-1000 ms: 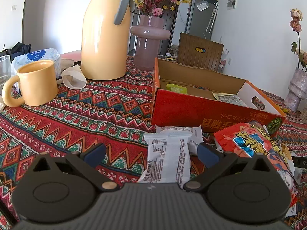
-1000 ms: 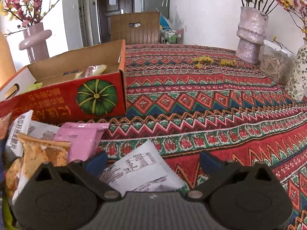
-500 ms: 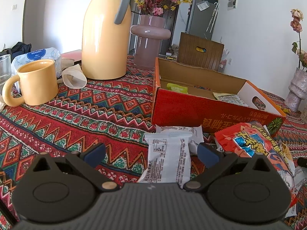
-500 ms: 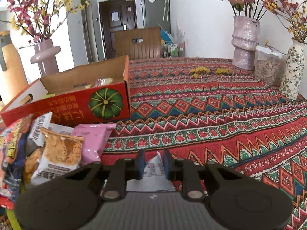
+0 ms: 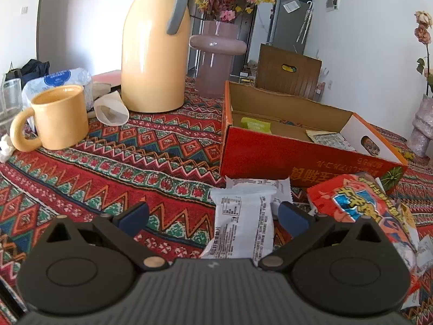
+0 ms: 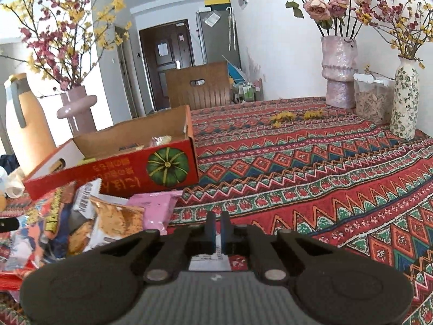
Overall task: Organize snacks
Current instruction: 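Grasp the pink packet with the left gripper while the right grasps a white packet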
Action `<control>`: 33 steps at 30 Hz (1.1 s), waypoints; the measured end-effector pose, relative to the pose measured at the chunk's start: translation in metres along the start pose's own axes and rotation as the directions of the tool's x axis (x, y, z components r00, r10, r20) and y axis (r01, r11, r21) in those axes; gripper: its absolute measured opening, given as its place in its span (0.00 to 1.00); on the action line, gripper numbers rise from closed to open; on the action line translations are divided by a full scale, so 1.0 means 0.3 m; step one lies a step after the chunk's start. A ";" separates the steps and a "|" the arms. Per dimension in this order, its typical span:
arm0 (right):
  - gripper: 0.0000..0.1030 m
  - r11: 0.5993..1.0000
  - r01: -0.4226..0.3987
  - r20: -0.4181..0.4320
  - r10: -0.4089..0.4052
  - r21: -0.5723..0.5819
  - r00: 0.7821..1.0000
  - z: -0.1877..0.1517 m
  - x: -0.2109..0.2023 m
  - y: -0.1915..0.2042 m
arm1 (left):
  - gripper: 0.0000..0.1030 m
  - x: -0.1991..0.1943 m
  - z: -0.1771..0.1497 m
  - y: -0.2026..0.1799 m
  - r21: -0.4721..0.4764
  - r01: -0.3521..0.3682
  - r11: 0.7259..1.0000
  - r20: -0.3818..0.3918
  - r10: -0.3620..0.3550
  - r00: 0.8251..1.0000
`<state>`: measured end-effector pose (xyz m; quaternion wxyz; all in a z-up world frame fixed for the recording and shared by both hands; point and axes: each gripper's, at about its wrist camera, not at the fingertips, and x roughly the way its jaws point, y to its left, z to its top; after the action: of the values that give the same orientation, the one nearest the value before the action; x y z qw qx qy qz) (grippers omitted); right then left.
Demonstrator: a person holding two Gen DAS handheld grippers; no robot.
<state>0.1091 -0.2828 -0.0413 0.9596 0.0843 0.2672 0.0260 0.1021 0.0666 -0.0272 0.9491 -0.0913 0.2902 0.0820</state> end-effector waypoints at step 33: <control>0.86 0.986 -0.049 -0.113 0.031 -0.157 0.993 -0.050 -0.002 0.023 | 0.69 -0.085 -0.121 -0.132 0.132 0.038 0.991 -0.209 -0.009 0.978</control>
<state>0.1007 -0.2740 -0.0525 0.9463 0.0110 0.3151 0.0710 0.0700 0.0174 -0.0373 0.9185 -0.0383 0.3914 0.0410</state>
